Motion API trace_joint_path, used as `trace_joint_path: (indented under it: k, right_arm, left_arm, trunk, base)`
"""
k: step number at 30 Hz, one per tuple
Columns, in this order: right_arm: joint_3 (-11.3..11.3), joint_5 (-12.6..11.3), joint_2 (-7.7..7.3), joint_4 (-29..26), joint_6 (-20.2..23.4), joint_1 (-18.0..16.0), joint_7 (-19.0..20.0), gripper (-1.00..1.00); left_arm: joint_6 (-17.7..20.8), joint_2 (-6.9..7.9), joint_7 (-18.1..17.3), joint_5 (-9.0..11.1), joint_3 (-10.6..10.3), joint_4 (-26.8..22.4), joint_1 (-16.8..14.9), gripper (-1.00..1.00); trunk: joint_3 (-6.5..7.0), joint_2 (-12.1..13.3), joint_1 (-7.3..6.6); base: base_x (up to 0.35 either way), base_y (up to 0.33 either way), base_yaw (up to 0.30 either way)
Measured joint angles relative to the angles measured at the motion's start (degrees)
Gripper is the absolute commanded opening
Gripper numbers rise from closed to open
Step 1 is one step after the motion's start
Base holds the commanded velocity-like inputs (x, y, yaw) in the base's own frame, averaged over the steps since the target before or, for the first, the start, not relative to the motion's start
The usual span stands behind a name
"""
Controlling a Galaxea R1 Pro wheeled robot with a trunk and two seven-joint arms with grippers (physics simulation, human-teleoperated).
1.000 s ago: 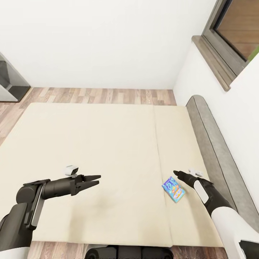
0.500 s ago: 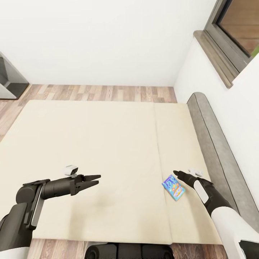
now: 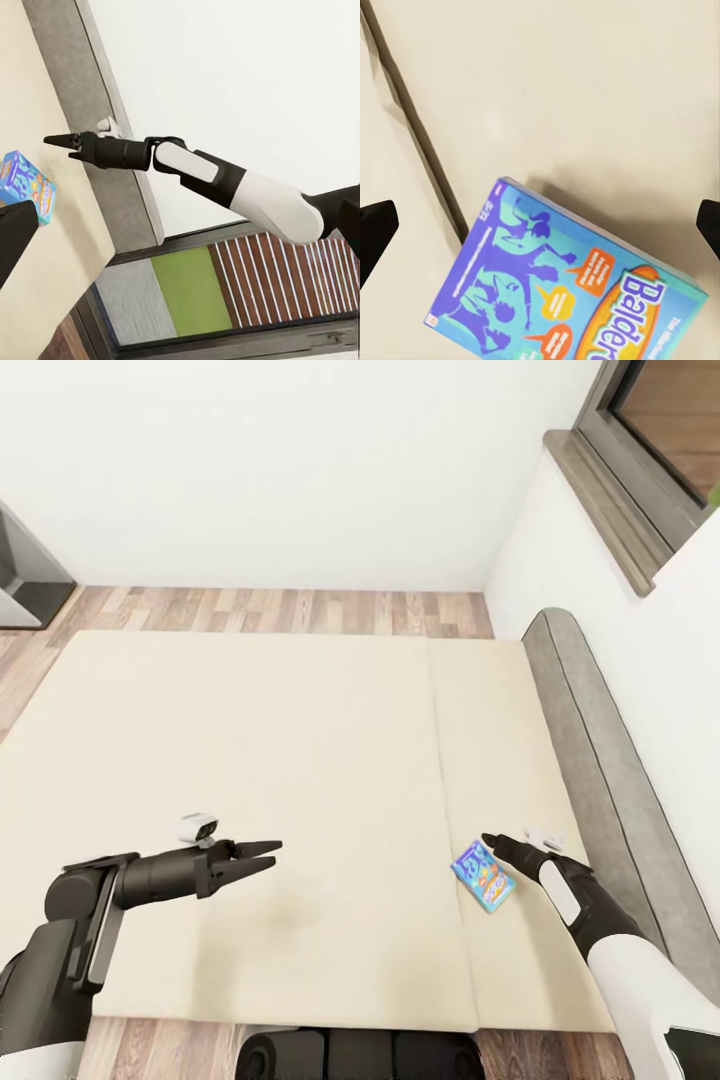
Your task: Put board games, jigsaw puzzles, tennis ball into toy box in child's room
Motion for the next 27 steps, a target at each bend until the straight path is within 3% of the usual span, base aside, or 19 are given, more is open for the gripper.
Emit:
trace_joint_path:
  k: [6, 13, 27]
  right_arm:
    - [0.0, -0.1, 0.19, -0.1, 0.0, 0.0, 0.1, 1.00]
    - [0.2, 0.0, 1.61, -0.2, -0.2, 0.0, 0.0, 1.00]
    - [1.0, 0.0, 2.03, -0.2, -0.4, 0.0, -0.1, 1.00]
  left_arm:
    - [1.8, -0.09, 0.0, 0.0, -1.6, -0.1, -0.5, 1.00]
    - [3.5, -0.10, 0.0, 0.0, -1.8, -0.1, -0.7, 1.00]
    - [3.8, -0.27, 0.0, 0.0, -2.2, -0.1, -0.8, 1.00]
  trunk:
    - [-0.52, 0.0, 0.00]
    - [-1.12, 0.0, 0.00]
    - [-2.33, 0.0, 0.00]
  base:
    - [0.000, 0.000, 0.000]
    - [0.000, 0.000, 0.000]
    - [0.000, 0.000, 0.000]
